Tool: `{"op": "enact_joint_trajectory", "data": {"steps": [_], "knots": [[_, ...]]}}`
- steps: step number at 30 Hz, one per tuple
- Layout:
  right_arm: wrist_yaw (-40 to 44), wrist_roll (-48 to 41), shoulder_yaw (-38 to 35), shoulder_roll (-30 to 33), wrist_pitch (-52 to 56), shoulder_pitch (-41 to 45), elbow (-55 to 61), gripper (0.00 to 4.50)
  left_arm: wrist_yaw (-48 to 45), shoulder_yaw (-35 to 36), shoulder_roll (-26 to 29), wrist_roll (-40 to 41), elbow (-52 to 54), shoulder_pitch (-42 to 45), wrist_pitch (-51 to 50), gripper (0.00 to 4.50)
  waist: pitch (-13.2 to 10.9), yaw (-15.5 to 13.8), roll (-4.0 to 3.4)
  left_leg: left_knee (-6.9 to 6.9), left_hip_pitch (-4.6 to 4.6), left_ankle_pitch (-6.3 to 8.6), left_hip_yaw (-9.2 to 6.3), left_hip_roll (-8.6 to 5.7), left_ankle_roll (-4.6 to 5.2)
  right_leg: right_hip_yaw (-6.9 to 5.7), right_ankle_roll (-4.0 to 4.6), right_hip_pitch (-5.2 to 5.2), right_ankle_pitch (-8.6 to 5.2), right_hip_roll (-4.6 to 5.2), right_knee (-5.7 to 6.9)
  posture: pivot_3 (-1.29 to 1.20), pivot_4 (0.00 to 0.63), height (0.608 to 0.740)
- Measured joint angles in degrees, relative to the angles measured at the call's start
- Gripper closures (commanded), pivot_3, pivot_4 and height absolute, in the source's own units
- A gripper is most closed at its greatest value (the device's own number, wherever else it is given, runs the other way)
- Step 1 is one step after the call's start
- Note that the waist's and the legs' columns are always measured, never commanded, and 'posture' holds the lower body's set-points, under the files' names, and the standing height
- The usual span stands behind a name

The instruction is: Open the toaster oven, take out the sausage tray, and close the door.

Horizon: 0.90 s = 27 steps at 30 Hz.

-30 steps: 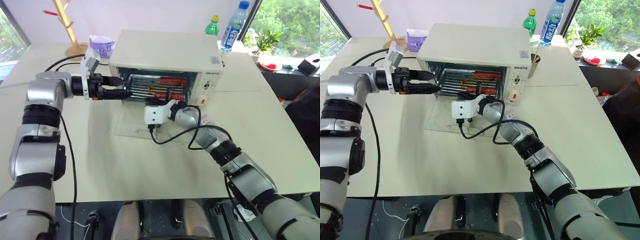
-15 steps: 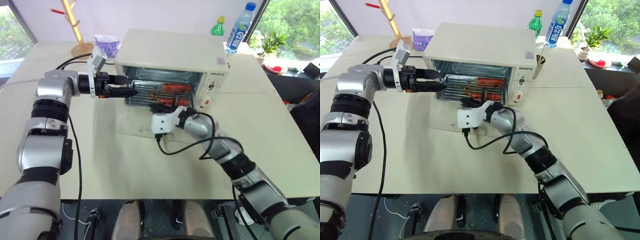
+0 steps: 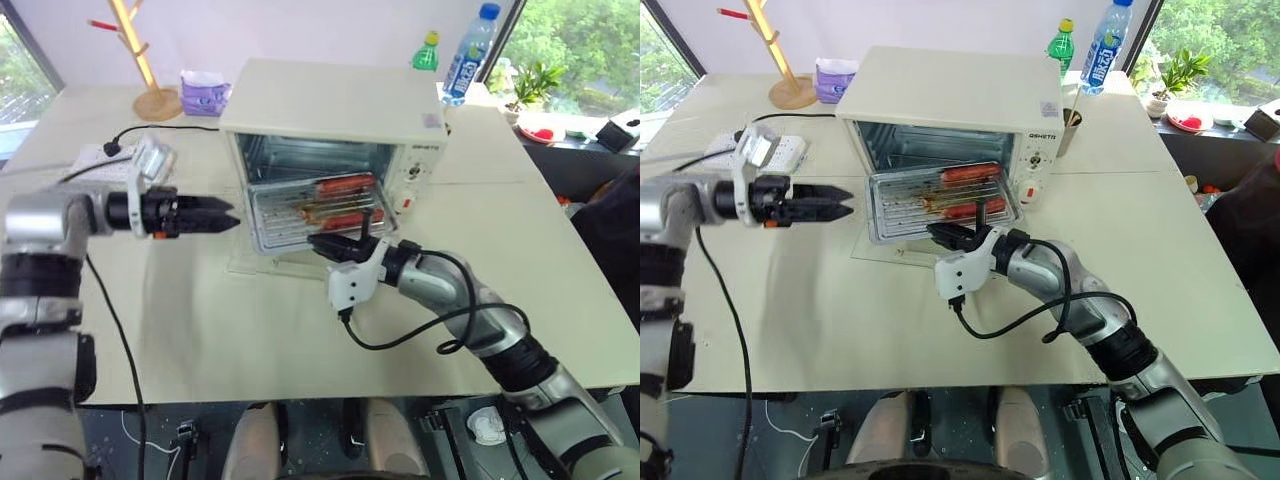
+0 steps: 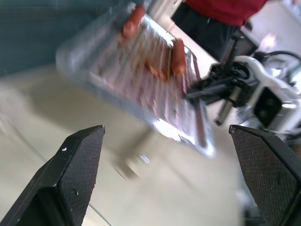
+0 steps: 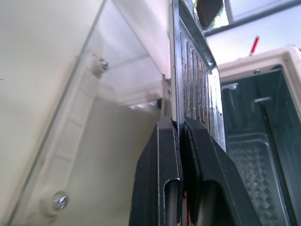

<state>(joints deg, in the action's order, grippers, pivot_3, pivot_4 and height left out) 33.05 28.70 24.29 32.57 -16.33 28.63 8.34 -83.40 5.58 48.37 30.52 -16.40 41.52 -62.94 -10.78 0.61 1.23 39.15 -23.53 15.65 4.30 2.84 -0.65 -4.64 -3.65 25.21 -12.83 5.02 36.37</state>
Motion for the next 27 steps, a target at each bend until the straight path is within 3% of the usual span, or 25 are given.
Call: {"op": "enact_joint_trajectory", "data": {"steps": [6,11,15,22,27], "knots": [[2.4,-3.1,-0.3,2.0,-5.8,-0.2,-0.1,4.48,11.3,10.7,-3.6,9.7,11.4,-6.1,-15.3,0.00,0.0,0.1,0.01,0.00,0.09,-0.01,-0.01,0.00,-0.01,0.00,0.00,-0.09,0.00,0.00,0.01,0.00,0.150,0.722],[5.1,-4.9,-0.2,2.7,-9.3,-0.2,-1.5,4.48,25.5,20.5,-17.3,15.1,16.1,-7.7,-27.6,0.00,0.0,0.1,0.07,0.05,0.15,-0.09,-0.03,-0.01,-0.16,0.00,-0.01,-0.20,0.01,0.00,0.00,0.00,0.150,0.722],[6.2,-5.1,-0.1,2.6,-10.4,-0.2,-2.4,4.48,33.0,22.1,-20.6,19.2,19.4,-9.6,-29.0,0.00,0.0,0.4,0.08,0.01,0.24,-0.16,-0.01,0.01,-0.28,0.02,0.00,-0.22,0.01,0.00,0.04,0.00,0.150,0.722],[6.5,-4.7,-0.2,2.1,-10.3,-0.2,-3.0,4.48,41.2,24.5,-20.3,26.4,19.7,-10.9,-29.1,0.00,0.0,0.2,0.08,0.01,0.25,-0.17,-0.02,0.00,-0.31,0.01,0.01,-0.23,0.01,0.03,0.05,0.00,0.150,0.722],[4.9,-4.2,-1.1,2.0,-10.5,0.0,-3.4,4.48,43.6,27.8,-12.4,31.9,14.8,-10.3,-29.1,0.00,0.0,0.2,0.08,-0.01,0.26,-0.17,-0.03,0.01,-0.32,0.01,0.02,-0.23,0.00,0.02,0.05,0.00,0.150,0.722]]}}
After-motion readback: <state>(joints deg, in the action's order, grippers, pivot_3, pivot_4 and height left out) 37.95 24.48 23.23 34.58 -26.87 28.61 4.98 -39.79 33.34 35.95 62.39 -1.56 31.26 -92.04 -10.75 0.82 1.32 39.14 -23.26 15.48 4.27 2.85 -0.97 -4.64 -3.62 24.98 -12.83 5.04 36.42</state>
